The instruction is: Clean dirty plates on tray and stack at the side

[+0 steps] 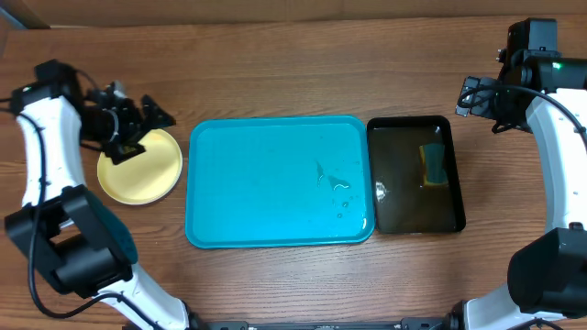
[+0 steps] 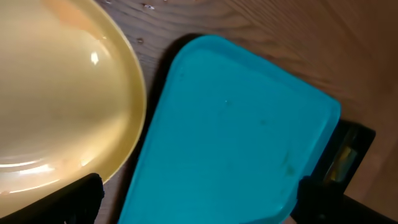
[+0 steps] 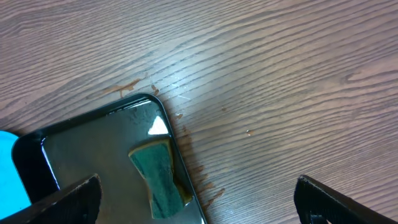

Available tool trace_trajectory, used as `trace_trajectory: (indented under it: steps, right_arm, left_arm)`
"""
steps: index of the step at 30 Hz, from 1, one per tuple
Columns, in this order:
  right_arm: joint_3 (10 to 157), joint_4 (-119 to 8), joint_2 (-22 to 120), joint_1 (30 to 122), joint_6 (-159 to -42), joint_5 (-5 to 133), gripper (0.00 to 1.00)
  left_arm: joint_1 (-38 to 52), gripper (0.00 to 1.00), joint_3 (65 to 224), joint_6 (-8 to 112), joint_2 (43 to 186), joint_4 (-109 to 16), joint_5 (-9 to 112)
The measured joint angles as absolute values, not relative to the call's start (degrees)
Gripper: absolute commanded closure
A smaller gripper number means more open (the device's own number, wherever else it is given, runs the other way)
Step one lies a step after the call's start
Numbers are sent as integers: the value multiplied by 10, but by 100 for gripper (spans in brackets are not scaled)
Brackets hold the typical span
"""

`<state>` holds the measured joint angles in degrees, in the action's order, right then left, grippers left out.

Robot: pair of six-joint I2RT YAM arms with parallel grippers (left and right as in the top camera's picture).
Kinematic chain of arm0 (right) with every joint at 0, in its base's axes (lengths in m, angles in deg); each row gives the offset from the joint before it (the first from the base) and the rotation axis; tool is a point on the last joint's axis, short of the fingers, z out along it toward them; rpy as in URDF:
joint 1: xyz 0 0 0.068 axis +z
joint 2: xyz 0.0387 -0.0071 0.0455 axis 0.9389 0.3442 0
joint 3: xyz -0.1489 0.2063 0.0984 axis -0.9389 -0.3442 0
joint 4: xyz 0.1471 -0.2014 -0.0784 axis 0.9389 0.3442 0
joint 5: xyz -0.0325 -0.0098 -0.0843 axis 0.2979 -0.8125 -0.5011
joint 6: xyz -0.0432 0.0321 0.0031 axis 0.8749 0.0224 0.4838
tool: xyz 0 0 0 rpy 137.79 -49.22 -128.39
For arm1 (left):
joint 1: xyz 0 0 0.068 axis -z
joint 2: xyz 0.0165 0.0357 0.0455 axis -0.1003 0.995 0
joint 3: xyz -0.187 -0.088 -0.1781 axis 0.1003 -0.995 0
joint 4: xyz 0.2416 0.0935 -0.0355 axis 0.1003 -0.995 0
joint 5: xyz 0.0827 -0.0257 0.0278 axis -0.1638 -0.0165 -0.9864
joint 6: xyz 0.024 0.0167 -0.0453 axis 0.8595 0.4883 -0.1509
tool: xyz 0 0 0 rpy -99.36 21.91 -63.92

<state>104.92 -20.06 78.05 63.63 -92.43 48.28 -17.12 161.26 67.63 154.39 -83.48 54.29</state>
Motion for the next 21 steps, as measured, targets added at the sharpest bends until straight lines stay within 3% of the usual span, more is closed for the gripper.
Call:
trace_trajectory:
  steps: [21]
  right_arm:
    - [1049, -201, 780, 636, -924, 483, 0]
  left_arm:
    - [-141, 0, 1613, 678, 1544, -835, 444]
